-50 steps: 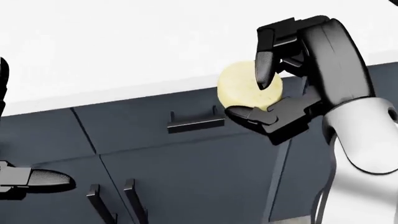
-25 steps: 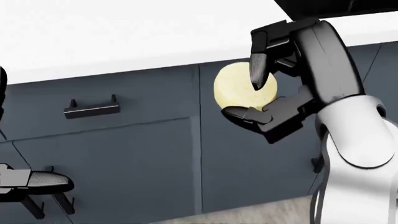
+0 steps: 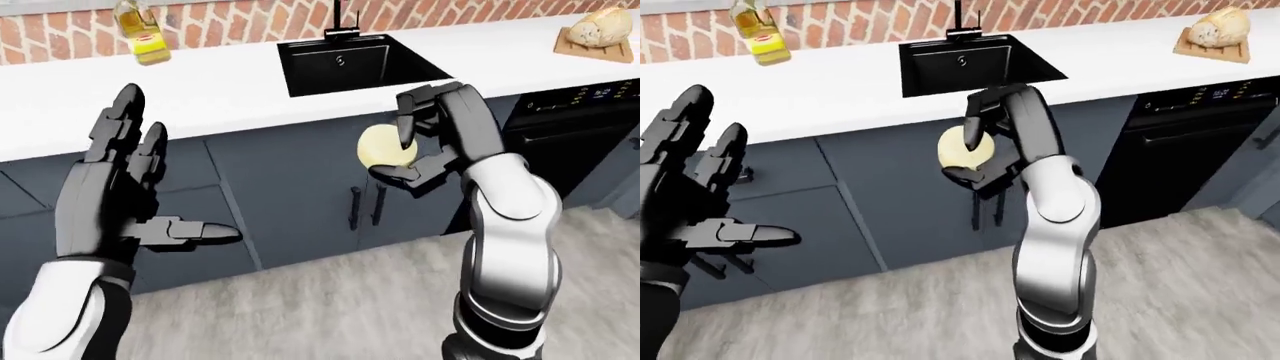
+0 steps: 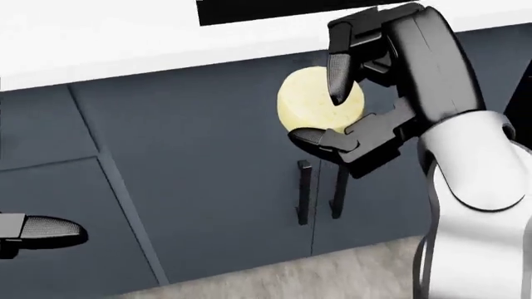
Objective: Pick up the wedge of cheese and place it on the slice of bread to prepare a simple cheese on bread dish.
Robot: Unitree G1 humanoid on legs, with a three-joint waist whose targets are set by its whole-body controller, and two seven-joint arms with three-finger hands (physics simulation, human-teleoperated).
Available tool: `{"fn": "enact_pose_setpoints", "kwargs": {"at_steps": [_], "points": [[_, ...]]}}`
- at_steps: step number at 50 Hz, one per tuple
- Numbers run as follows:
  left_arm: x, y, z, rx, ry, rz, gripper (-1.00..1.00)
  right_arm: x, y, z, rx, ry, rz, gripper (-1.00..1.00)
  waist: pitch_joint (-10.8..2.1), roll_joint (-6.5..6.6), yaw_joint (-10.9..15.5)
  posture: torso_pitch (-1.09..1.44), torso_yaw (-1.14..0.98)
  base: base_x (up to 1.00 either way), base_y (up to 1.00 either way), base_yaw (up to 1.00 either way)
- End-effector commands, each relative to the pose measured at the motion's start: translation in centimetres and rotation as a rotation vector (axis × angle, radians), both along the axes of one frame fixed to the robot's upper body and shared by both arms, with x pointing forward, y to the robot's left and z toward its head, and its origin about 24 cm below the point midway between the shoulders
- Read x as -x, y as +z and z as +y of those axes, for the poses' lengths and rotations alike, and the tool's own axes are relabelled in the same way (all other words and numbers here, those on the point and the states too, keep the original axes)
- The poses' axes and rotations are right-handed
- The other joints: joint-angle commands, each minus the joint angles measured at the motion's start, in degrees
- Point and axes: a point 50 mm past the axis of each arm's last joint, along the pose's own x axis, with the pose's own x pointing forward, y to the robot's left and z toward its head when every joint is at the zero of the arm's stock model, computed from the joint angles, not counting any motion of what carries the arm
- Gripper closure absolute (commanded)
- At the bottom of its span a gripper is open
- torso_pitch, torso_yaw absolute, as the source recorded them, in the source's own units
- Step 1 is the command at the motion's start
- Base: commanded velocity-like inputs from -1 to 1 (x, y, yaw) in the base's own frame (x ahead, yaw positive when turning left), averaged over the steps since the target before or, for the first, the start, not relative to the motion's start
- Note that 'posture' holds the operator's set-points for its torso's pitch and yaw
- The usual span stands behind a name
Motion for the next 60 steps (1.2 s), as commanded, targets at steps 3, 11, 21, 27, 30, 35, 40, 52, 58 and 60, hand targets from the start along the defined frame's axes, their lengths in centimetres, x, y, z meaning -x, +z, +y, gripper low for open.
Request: {"fn": "enact_pose_setpoints", "kwargs": {"at_steps": [3,11,21,27,30,35,40,52,58,60], "points": [[0.2,0.8,-0.3,-0.015,-0.012,-0.050,-1.00,0.4,1.0,-0.3,0.000,-0.017,-0.066,1.00,-2.86,1.23,-0.75,0.00,0.00,0.00,-1.00,0.00],[0.3,0.8,-0.3,-0.015,-0.012,-0.050,-1.00,0.5,0.8,-0.3,0.001,-0.017,-0.070,1.00,-2.12,-5.43,-1.39,0.00,0.00,0.00,-1.00,0.00],[0.3,0.4,-0.3,-0.014,-0.012,-0.046,-1.00,0.4,0.6,-0.2,0.009,-0.014,-0.069,1.00,-1.78,1.86,-0.72,0.00,0.00,0.00,-1.00,0.00],[0.2,0.3,-0.2,-0.013,-0.011,-0.045,-1.00,0.3,0.4,-0.2,0.010,-0.011,-0.066,1.00,-2.35,0.08,0.33,0.00,0.00,0.14,-1.00,0.00],[0.2,0.3,-0.1,-0.012,-0.010,-0.046,-1.00,0.3,0.4,0.0,0.011,-0.008,-0.065,1.00,-2.72,-5.18,0.47,0.00,0.00,0.17,-1.00,0.00],[0.2,0.2,-0.2,-0.012,-0.012,-0.043,-1.00,0.2,0.4,0.0,0.016,-0.007,-0.063,1.00,-1.87,-4.81,-0.88,0.00,0.00,0.17,-1.00,0.00],[0.2,0.3,-0.1,-0.013,-0.011,-0.045,-1.00,0.2,0.3,0.1,0.017,-0.004,-0.065,1.00,-0.90,-2.14,-1.41,0.00,0.00,0.19,-0.94,0.00],[0.2,0.1,-0.1,-0.013,-0.010,-0.043,-1.00,0.1,0.0,0.0,0.021,-0.009,-0.055,1.00,-0.51,-4.23,-1.87,0.00,0.00,0.09,-0.25,0.00],[0.3,0.2,0.0,-0.012,-0.007,-0.046,-1.00,0.2,0.5,0.3,0.024,0.007,-0.074,1.00,-0.82,-3.59,-0.93,0.00,0.00,0.22,-0.41,0.00],[0.3,0.2,0.1,-0.011,-0.006,-0.046,-1.00,0.3,0.7,0.4,0.026,0.010,-0.079,1.00,-2.04,-4.79,-1.15,0.00,0.00,0.00,0.00,0.00]]}}
